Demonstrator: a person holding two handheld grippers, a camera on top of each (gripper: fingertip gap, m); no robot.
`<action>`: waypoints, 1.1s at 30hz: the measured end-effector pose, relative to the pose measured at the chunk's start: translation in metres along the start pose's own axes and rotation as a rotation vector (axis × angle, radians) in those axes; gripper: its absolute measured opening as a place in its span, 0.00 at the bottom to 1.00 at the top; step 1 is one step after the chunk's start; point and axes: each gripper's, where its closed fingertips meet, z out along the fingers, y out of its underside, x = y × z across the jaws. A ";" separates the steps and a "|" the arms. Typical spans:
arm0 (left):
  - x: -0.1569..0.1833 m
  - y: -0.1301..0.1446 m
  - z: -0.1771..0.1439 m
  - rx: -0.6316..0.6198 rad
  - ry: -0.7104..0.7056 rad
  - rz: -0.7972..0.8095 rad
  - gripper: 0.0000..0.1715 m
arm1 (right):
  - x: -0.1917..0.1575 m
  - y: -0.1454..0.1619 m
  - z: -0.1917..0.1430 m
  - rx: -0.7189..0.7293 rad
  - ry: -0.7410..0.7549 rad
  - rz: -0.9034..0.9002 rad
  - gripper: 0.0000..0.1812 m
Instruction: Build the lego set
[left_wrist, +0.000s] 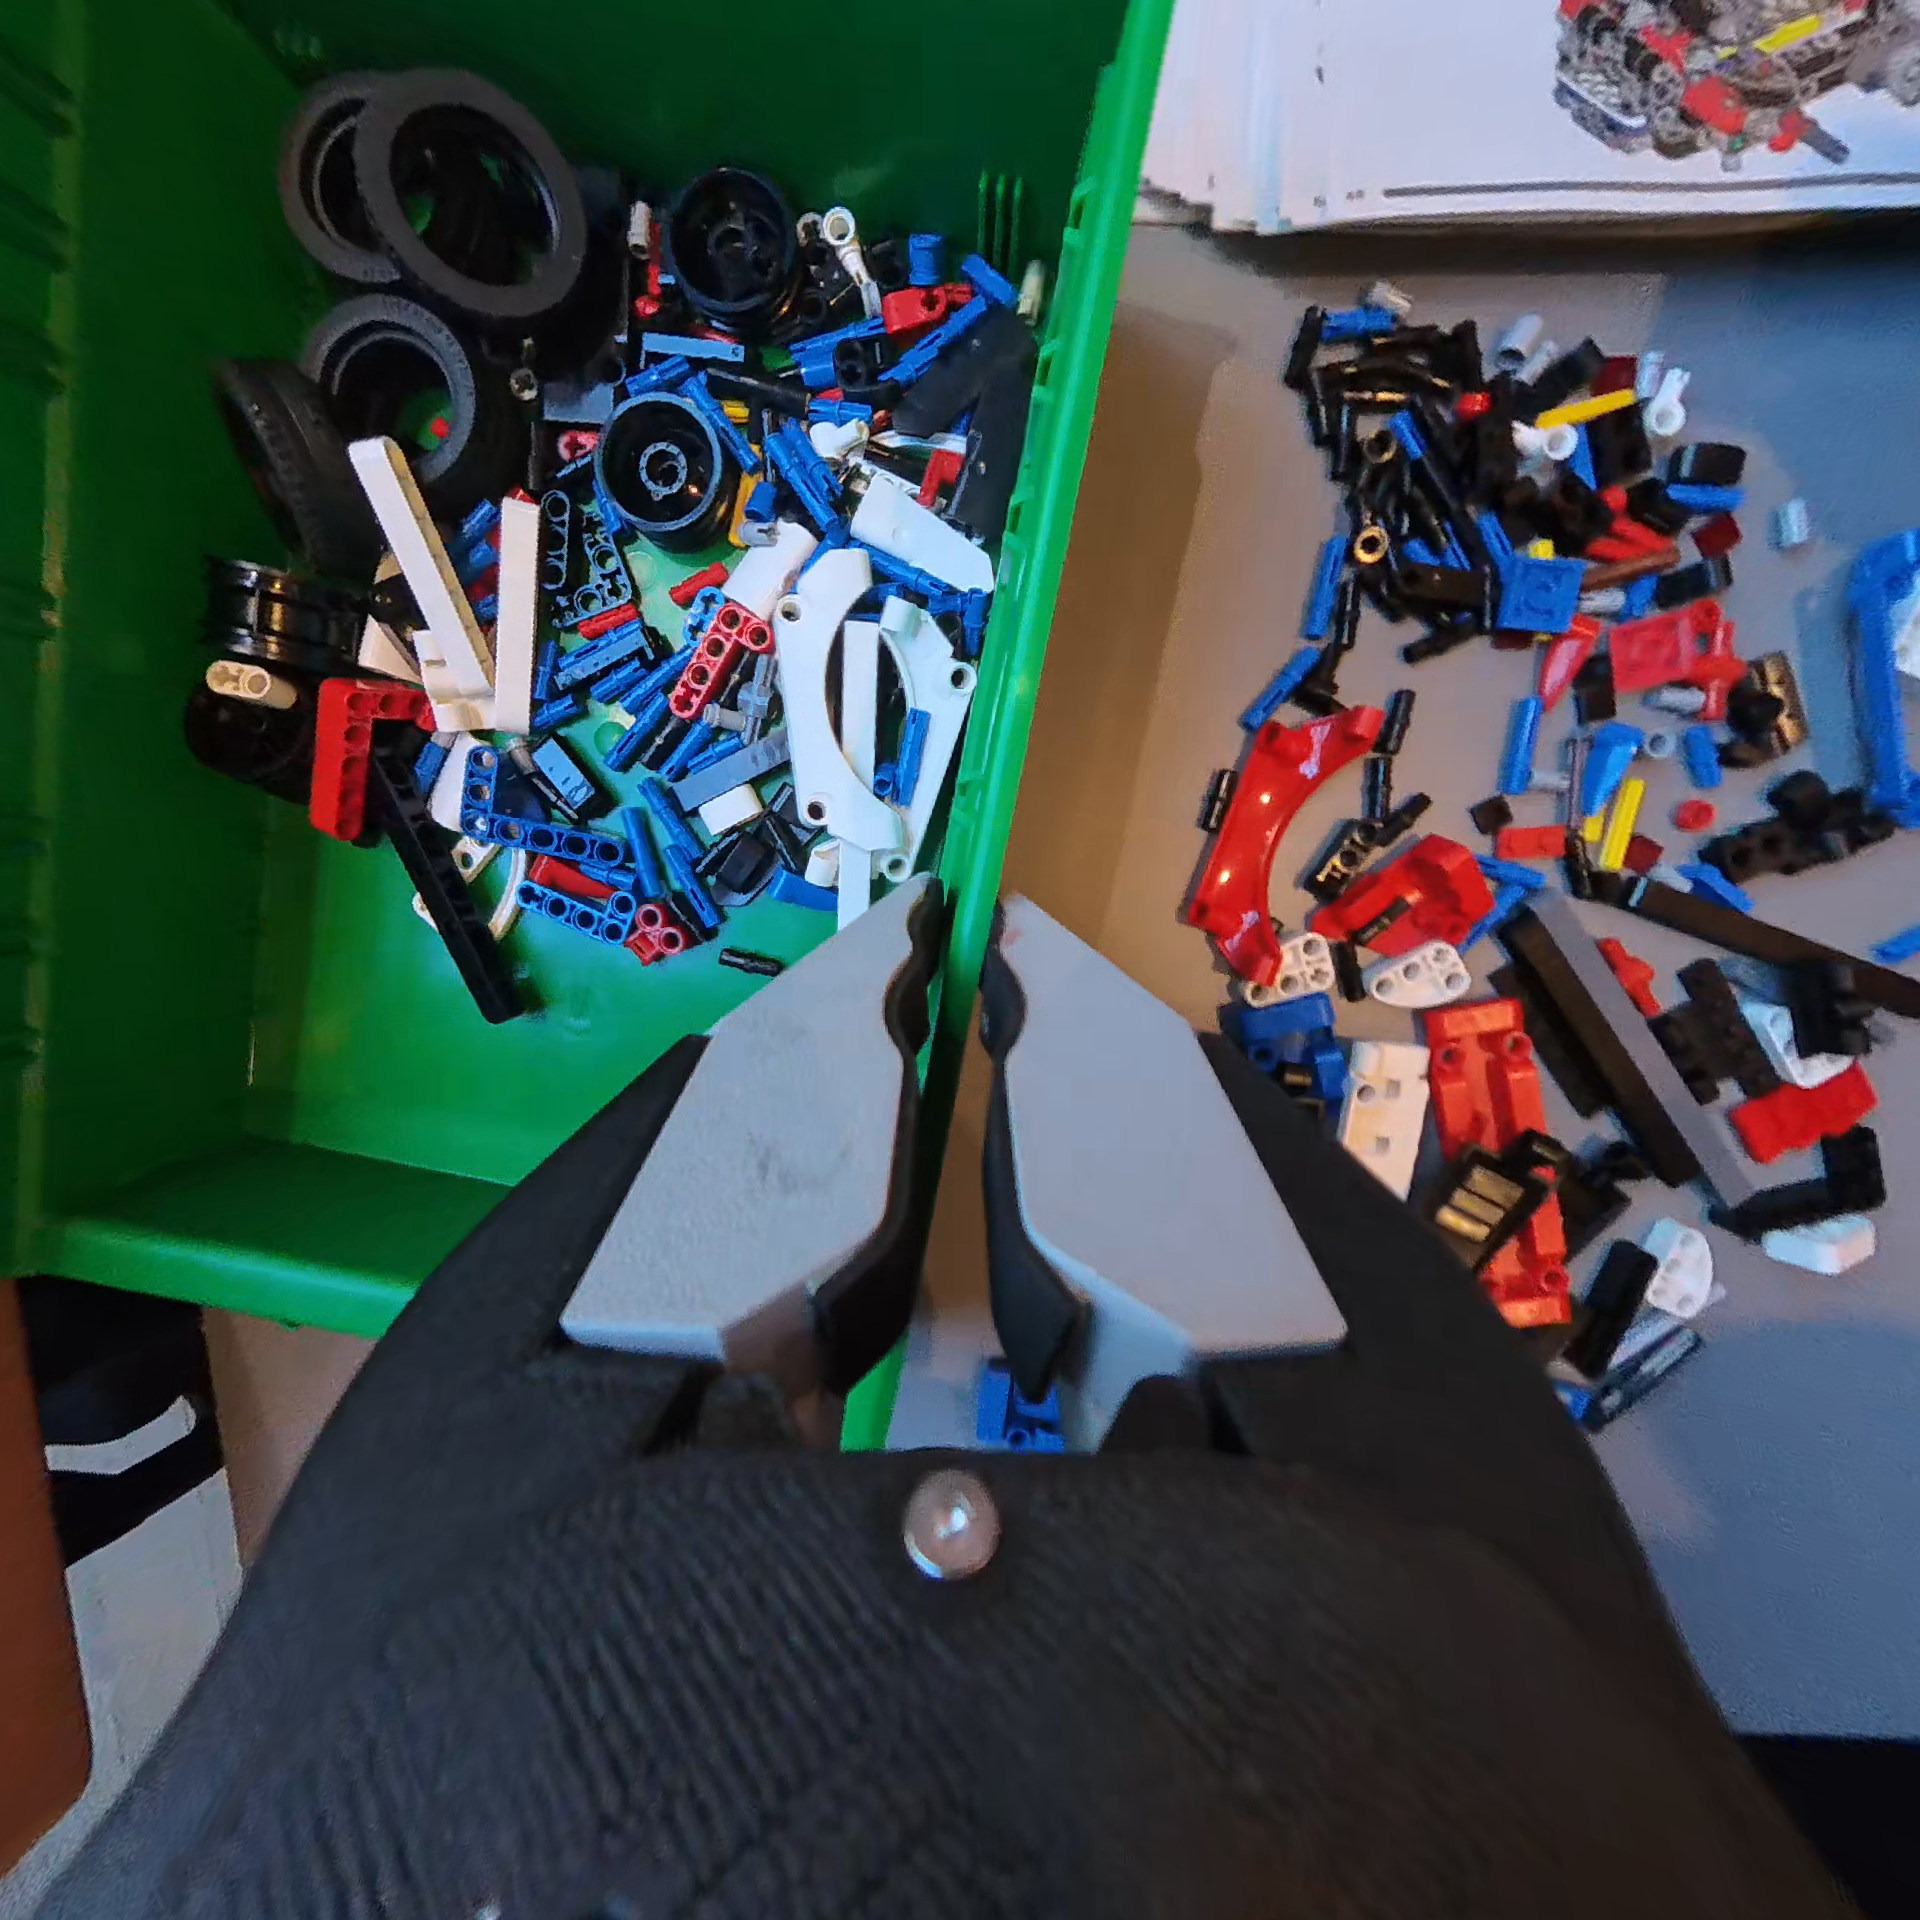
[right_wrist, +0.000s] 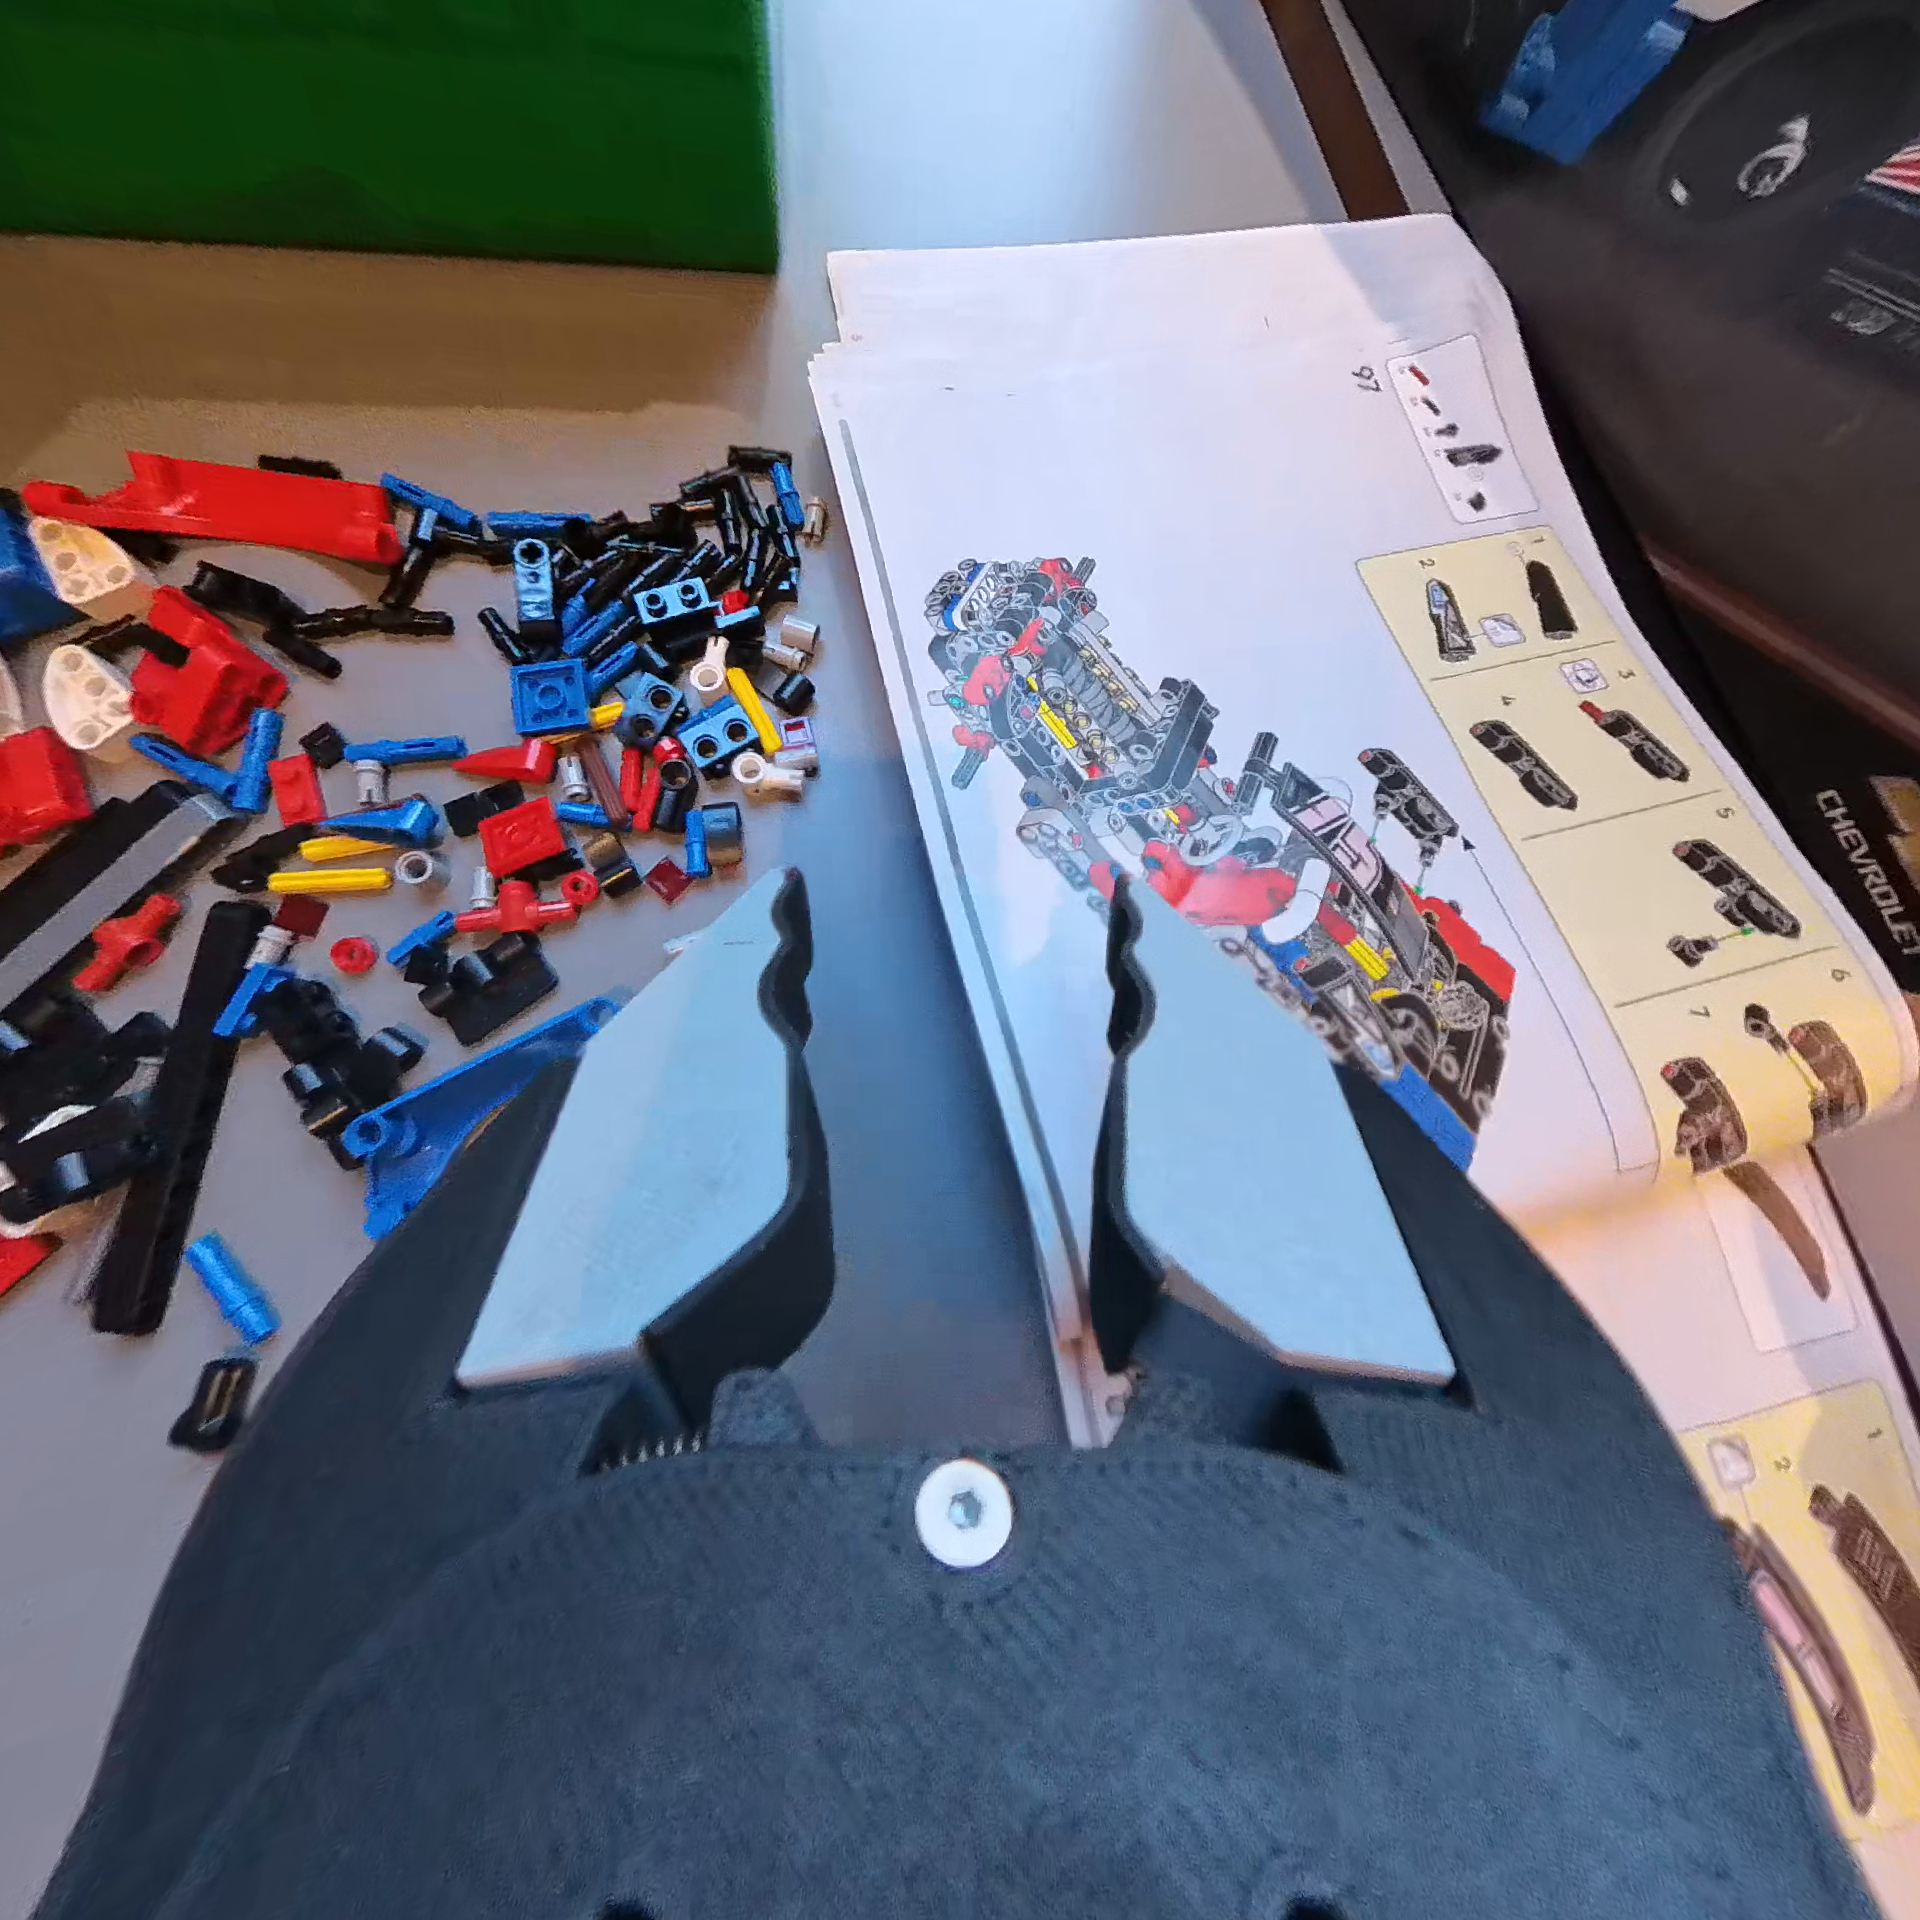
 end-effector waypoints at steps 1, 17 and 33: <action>0.000 -0.002 0.001 0.005 0.002 -0.004 0.01 | -0.001 -0.001 -0.006 0.011 -0.001 0.003 0.30; 0.146 -0.007 -0.088 0.442 0.346 0.365 0.35 | -0.098 0.019 -0.228 0.296 -0.114 0.183 0.28; 0.281 0.112 -0.083 0.819 0.709 0.517 0.31 | -0.183 0.117 -0.252 0.625 0.078 0.297 0.21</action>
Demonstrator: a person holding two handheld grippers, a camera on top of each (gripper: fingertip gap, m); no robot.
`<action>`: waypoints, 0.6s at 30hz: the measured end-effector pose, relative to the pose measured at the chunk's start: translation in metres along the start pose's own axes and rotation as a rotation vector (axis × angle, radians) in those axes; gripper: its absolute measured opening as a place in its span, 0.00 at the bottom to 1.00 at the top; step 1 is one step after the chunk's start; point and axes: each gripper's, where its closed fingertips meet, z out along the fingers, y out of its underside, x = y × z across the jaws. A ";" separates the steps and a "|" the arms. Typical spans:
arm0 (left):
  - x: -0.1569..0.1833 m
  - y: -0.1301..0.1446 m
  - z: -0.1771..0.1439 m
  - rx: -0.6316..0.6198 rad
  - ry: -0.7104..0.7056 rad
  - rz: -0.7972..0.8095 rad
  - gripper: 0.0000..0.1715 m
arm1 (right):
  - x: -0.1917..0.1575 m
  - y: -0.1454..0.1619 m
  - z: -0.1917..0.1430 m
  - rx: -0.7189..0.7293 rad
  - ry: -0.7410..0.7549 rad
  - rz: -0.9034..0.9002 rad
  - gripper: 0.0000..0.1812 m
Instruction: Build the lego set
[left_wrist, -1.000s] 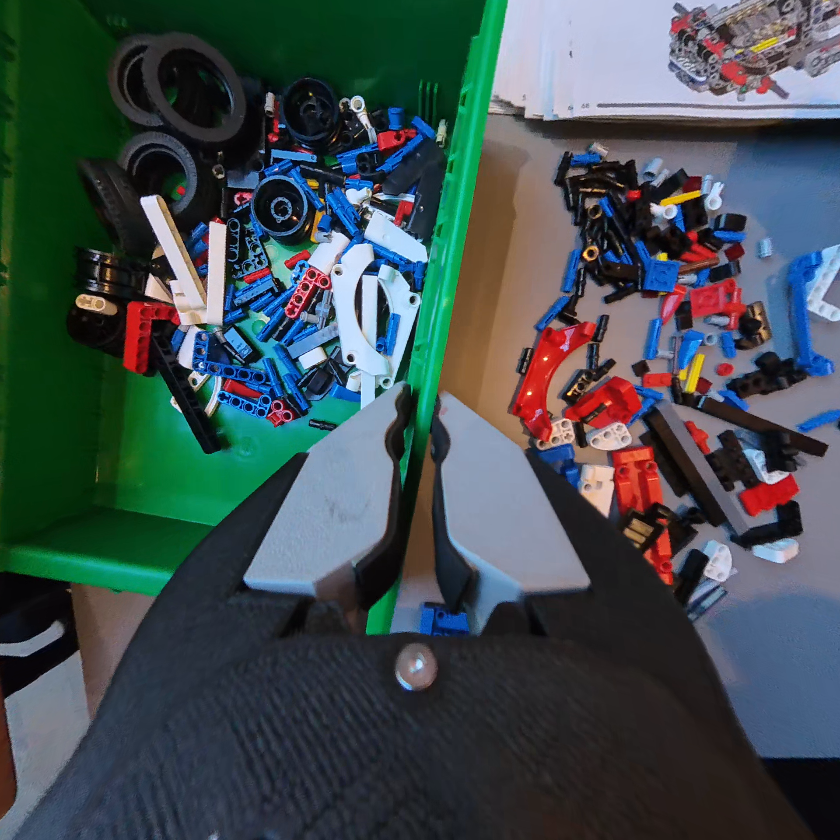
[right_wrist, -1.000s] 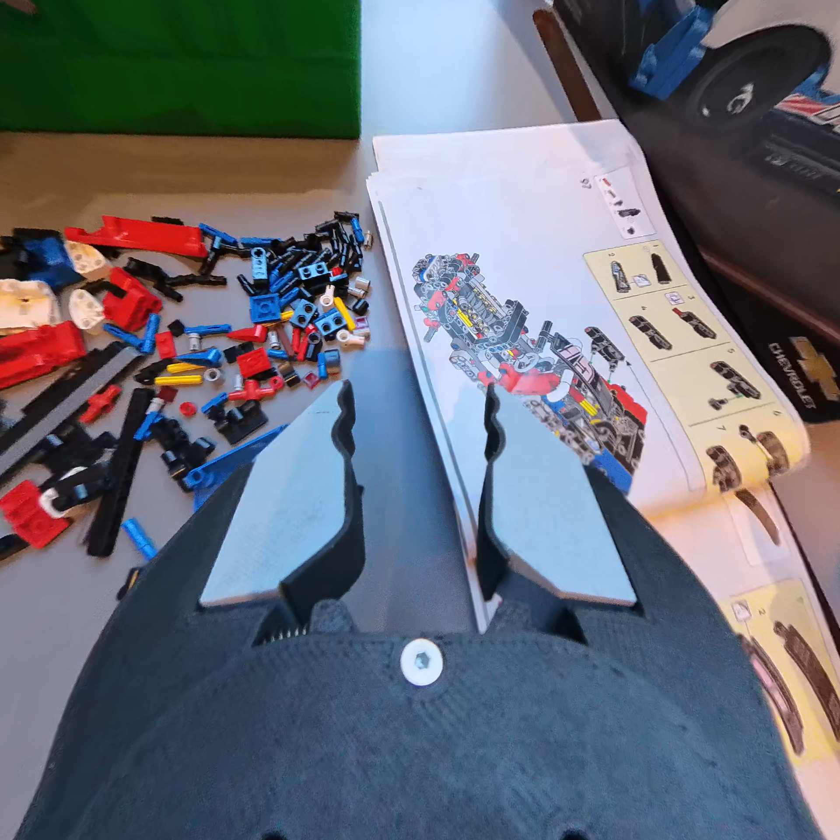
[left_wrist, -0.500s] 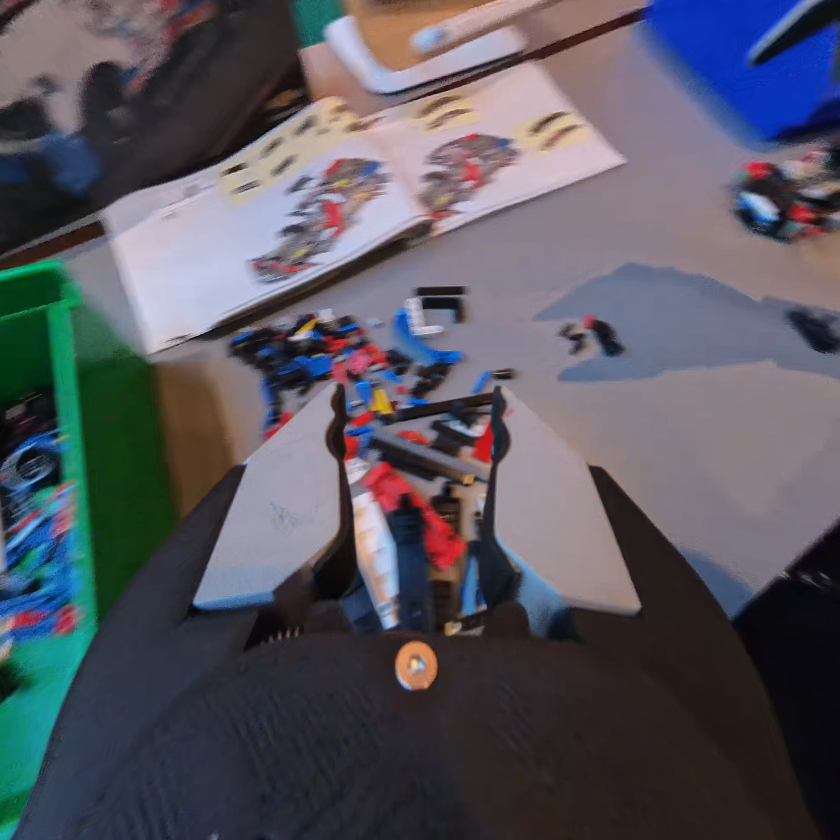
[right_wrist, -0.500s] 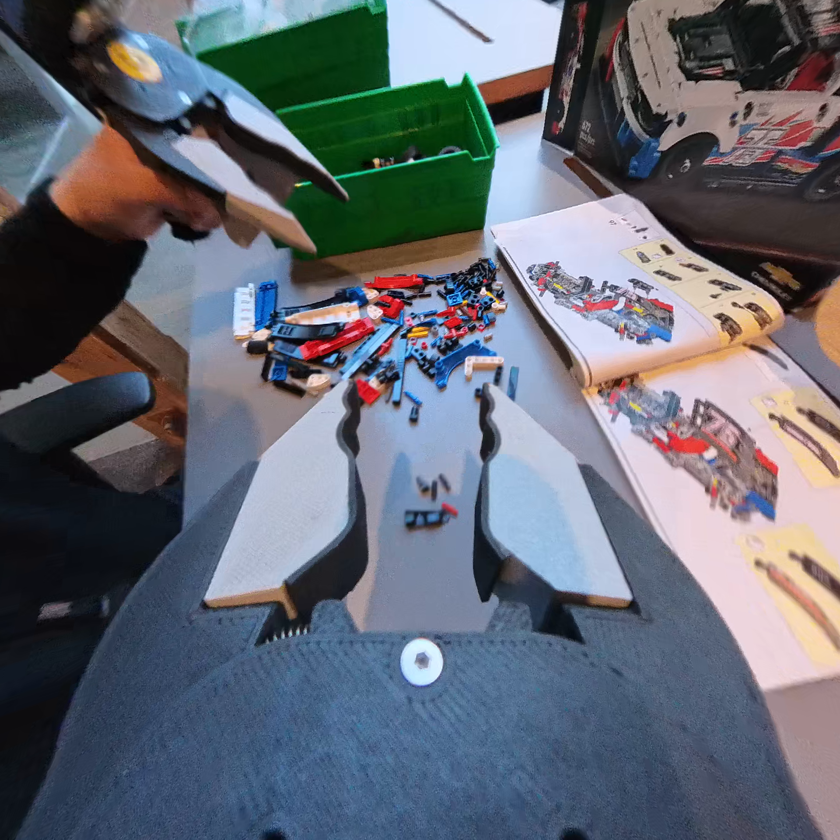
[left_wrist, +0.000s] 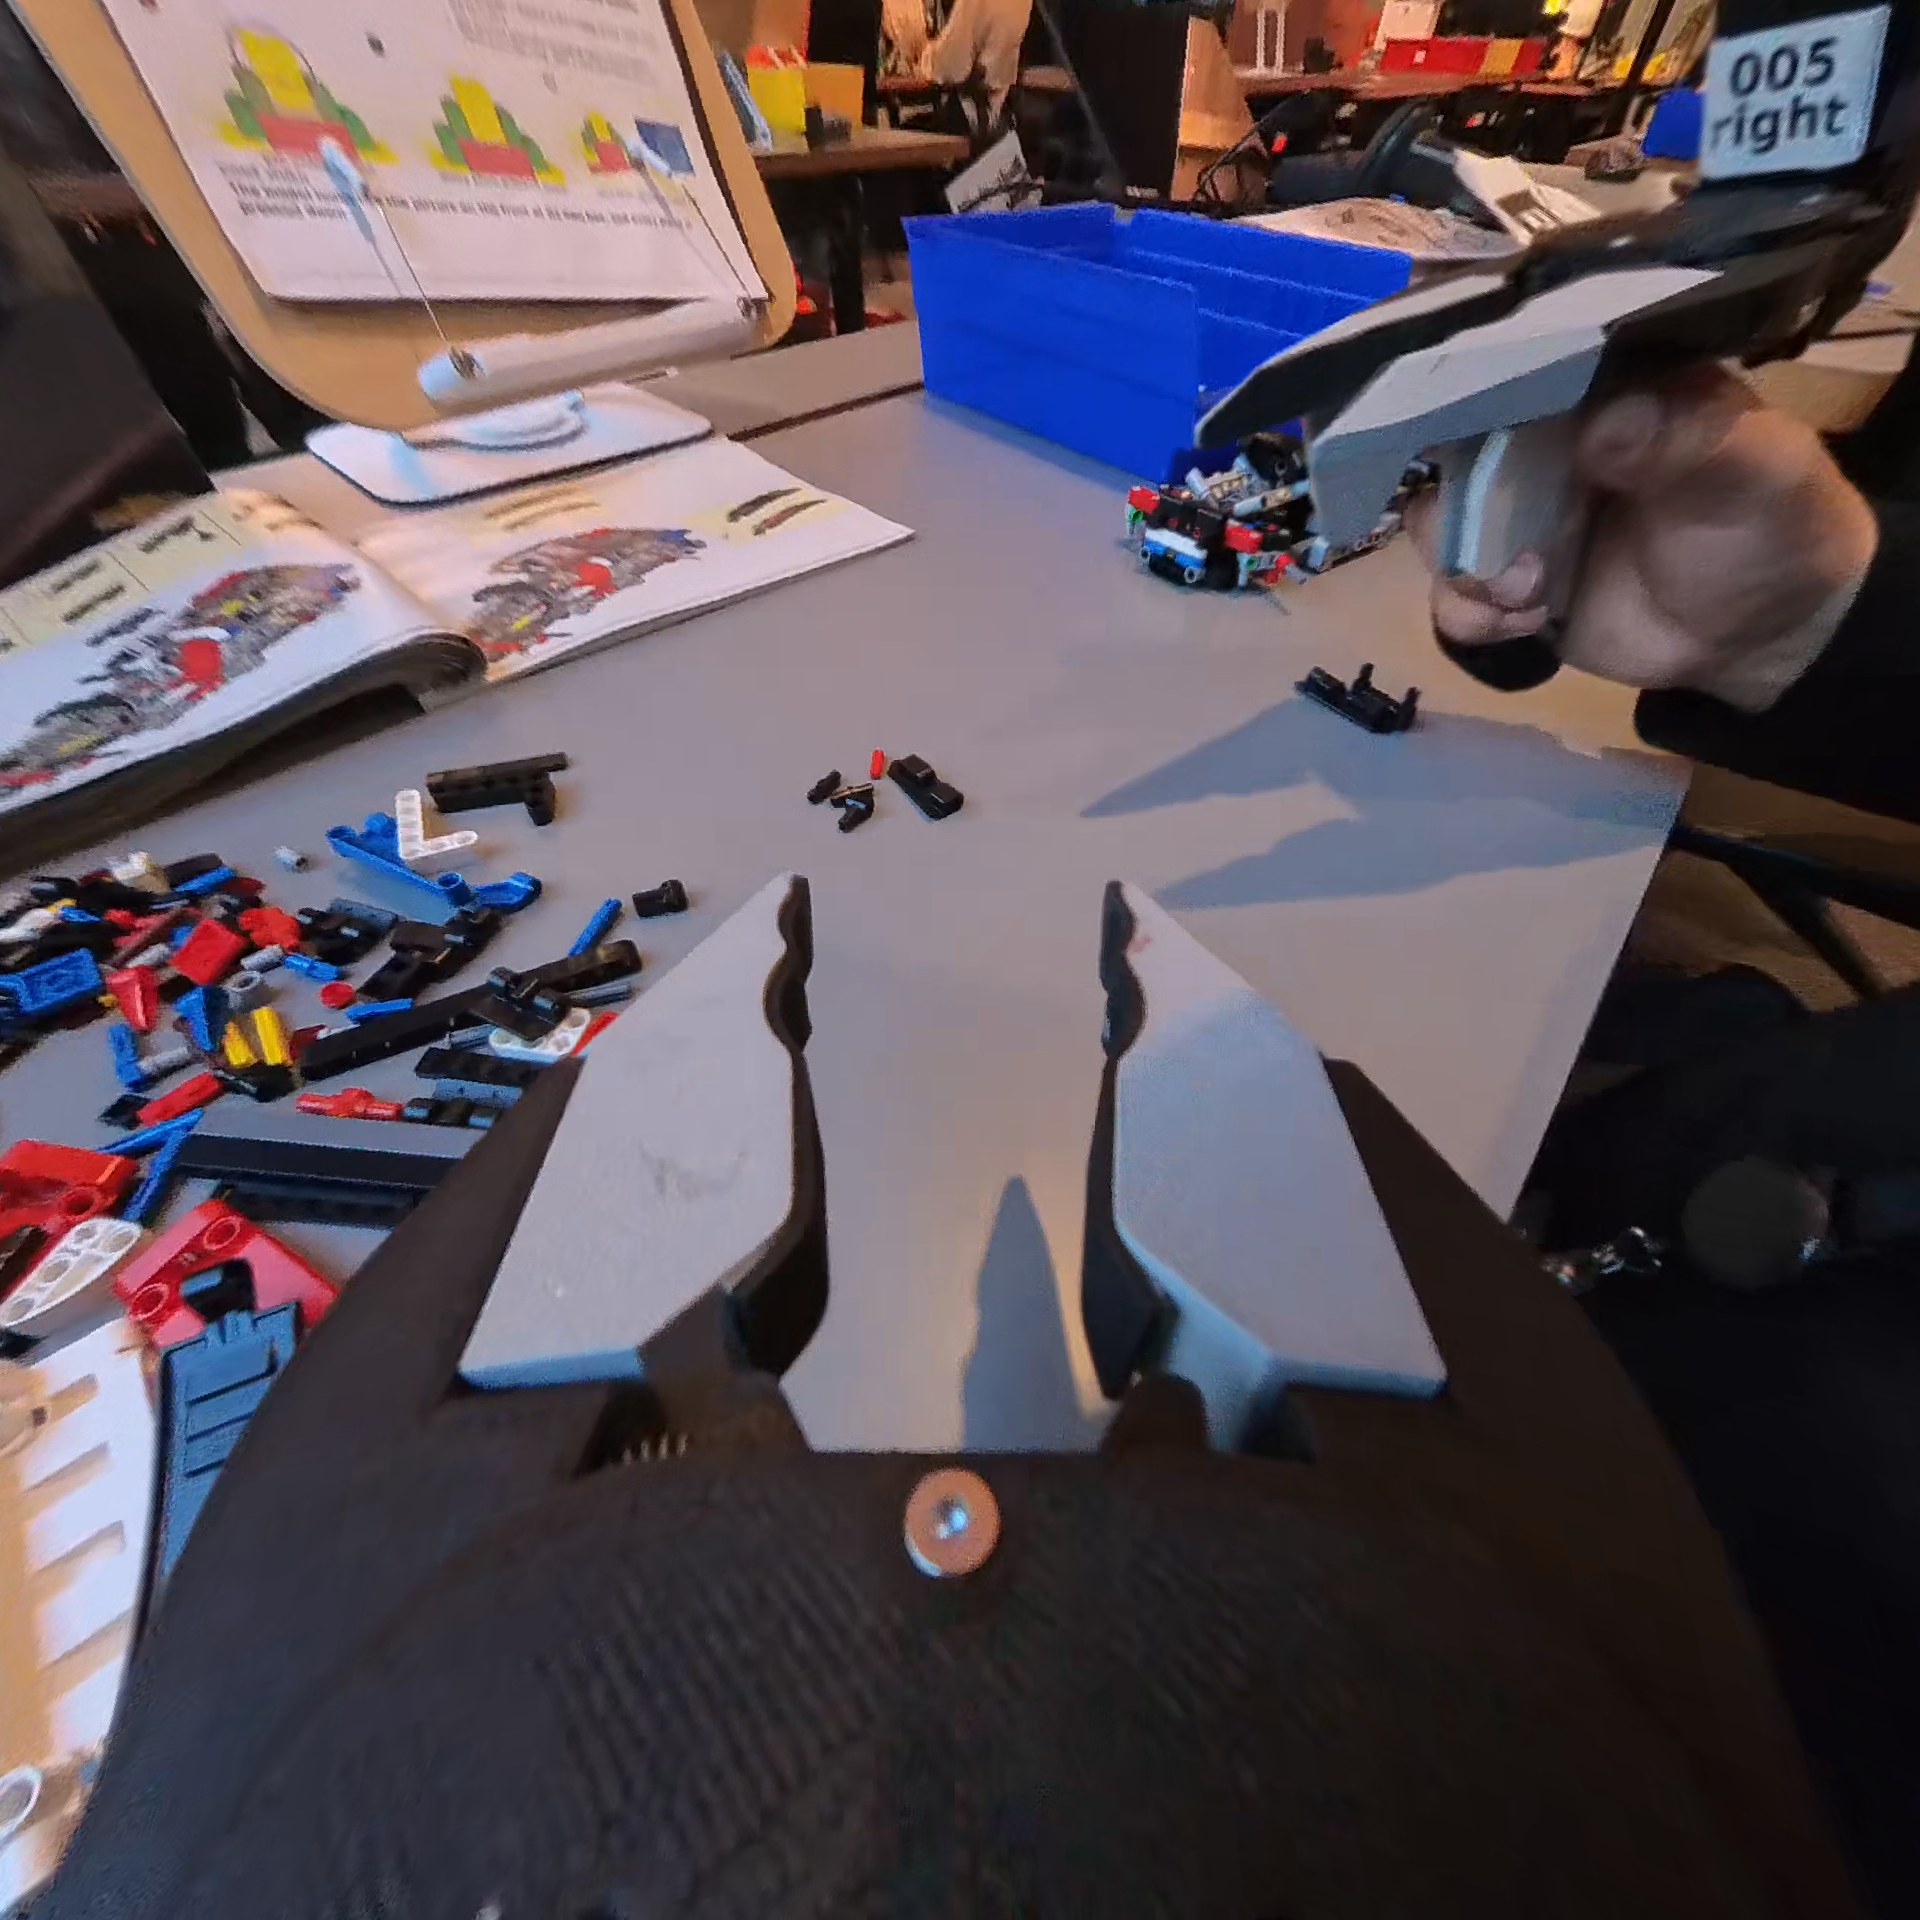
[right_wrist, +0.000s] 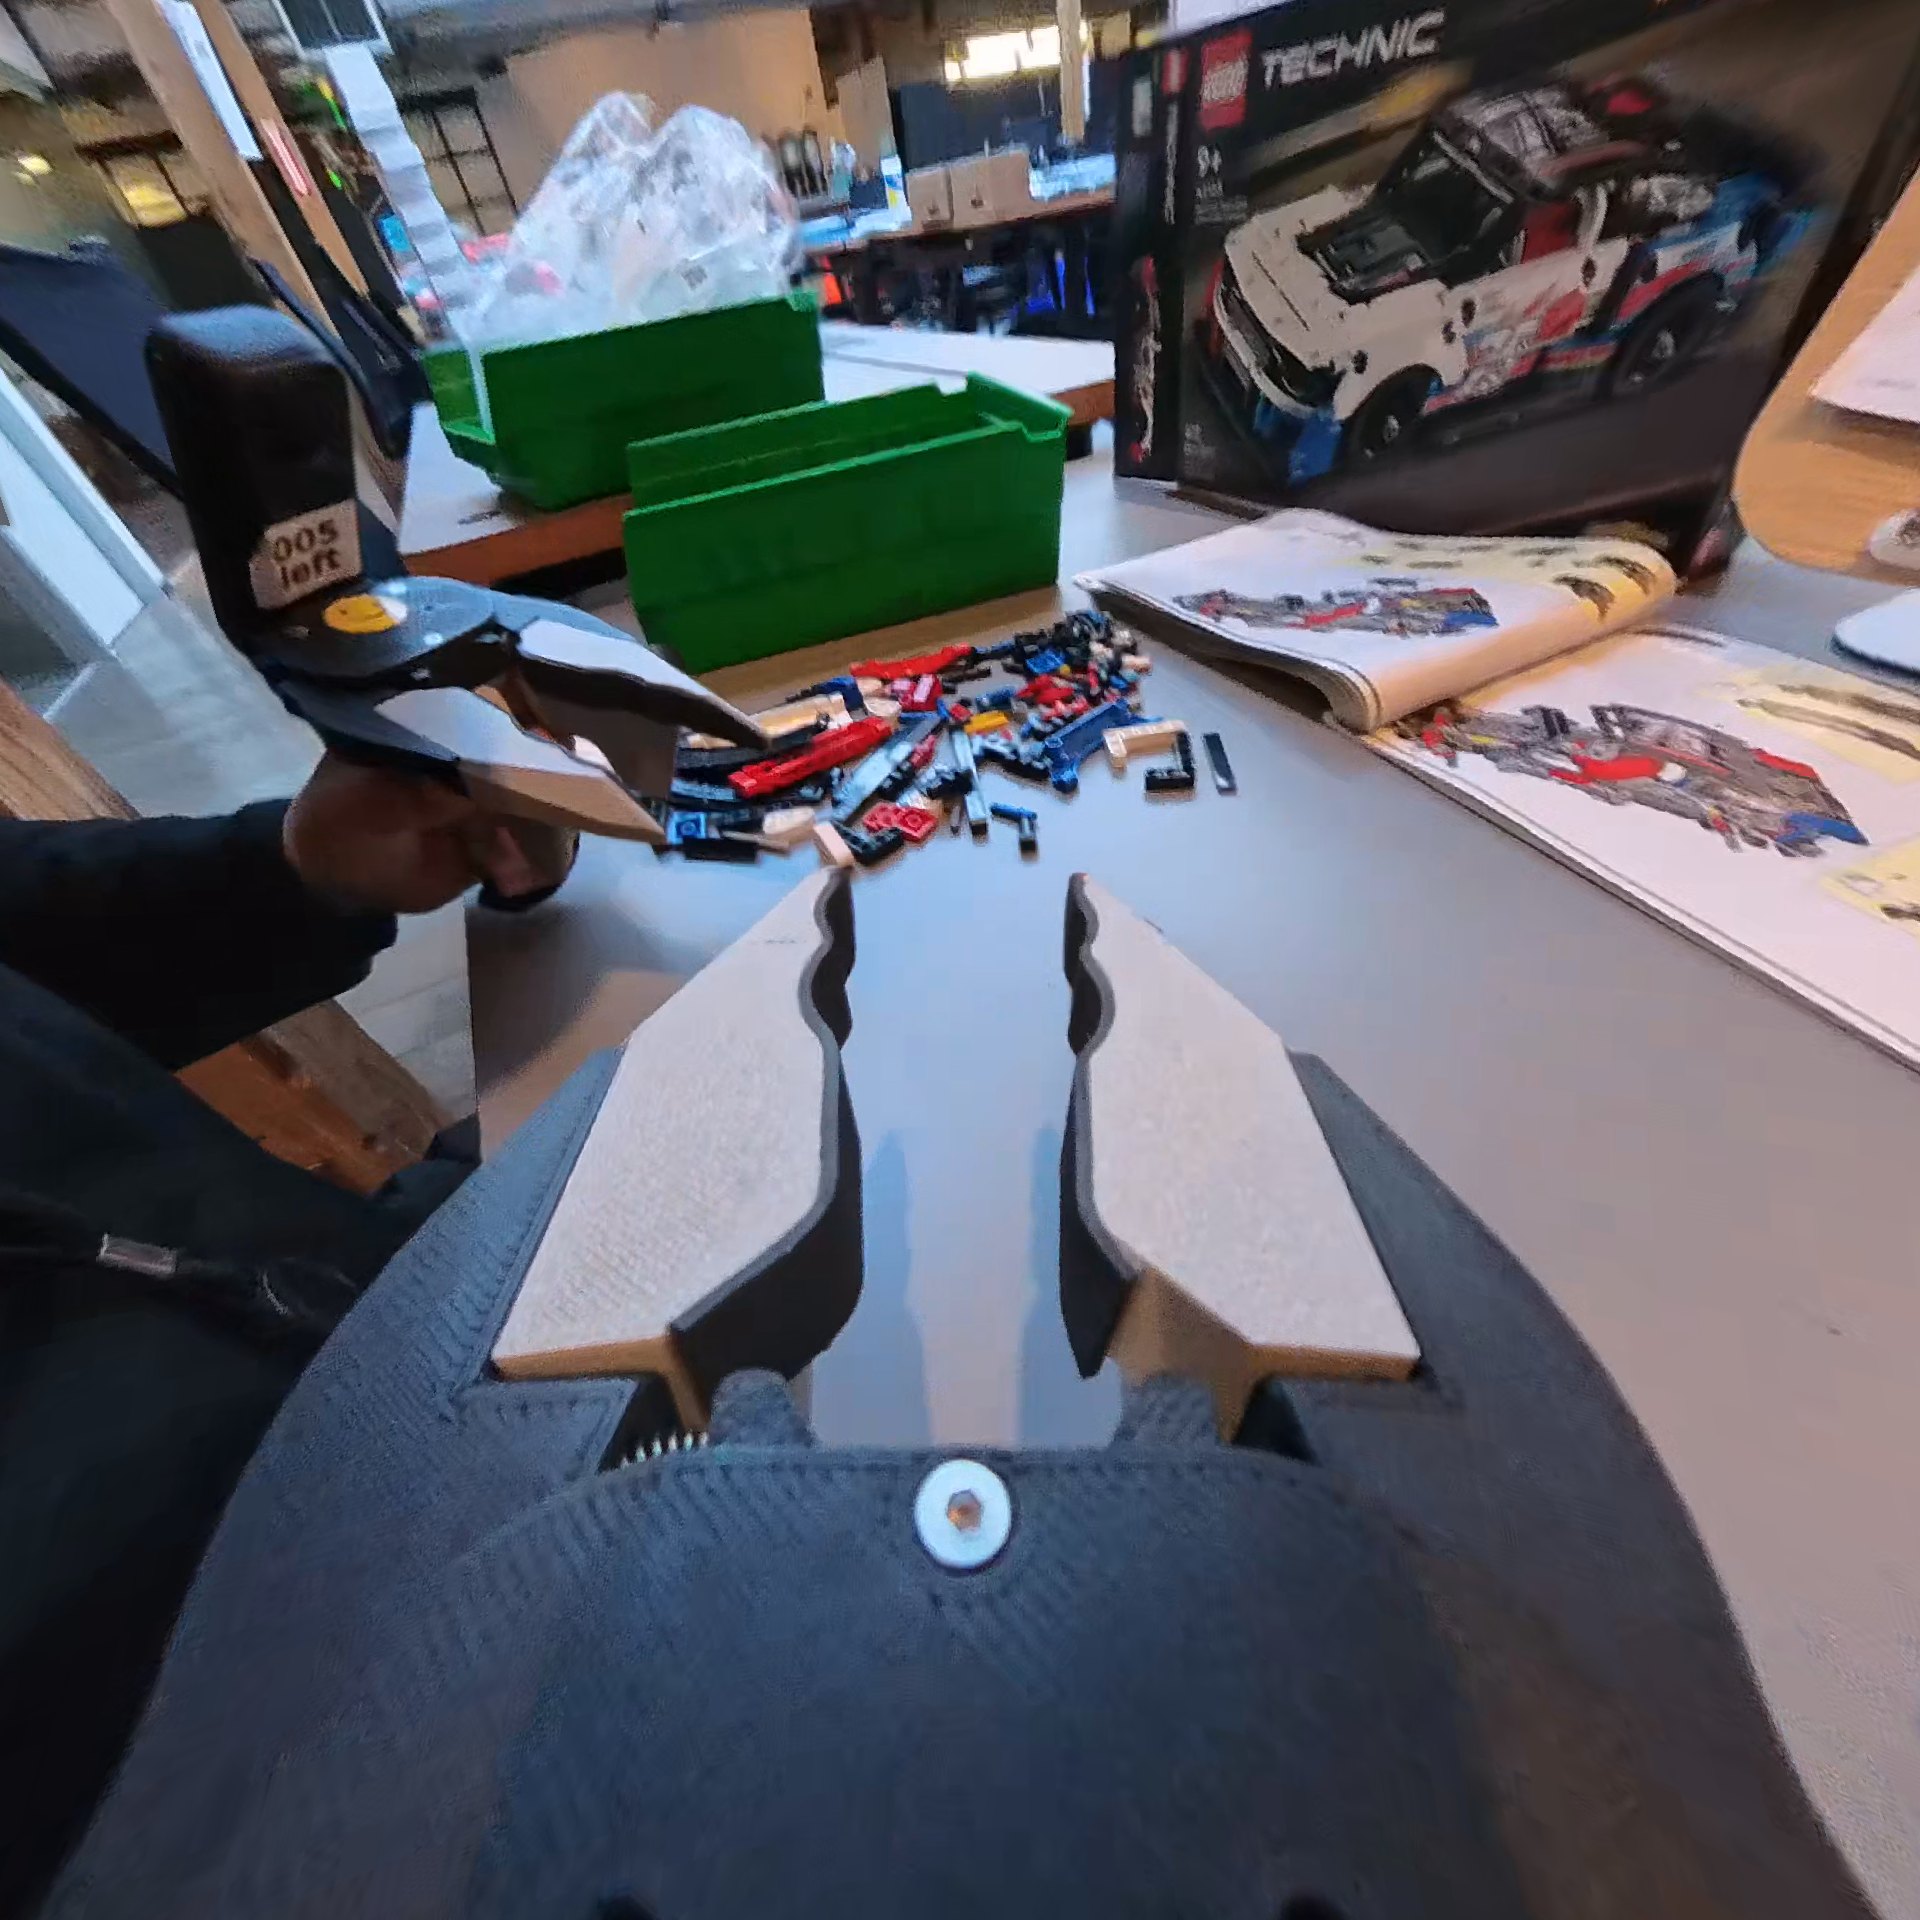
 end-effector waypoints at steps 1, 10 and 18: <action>0.003 0.001 -0.002 0.006 0.000 0.020 0.31 | -0.004 -0.002 0.005 0.037 -0.008 0.000 0.21; 0.005 0.001 -0.012 0.055 0.035 0.138 0.31 | -0.023 0.008 0.071 0.092 -0.069 -0.082 0.24; 0.003 -0.004 -0.016 0.100 0.122 0.025 0.29 | -0.007 0.000 0.117 0.095 -0.080 -0.112 0.23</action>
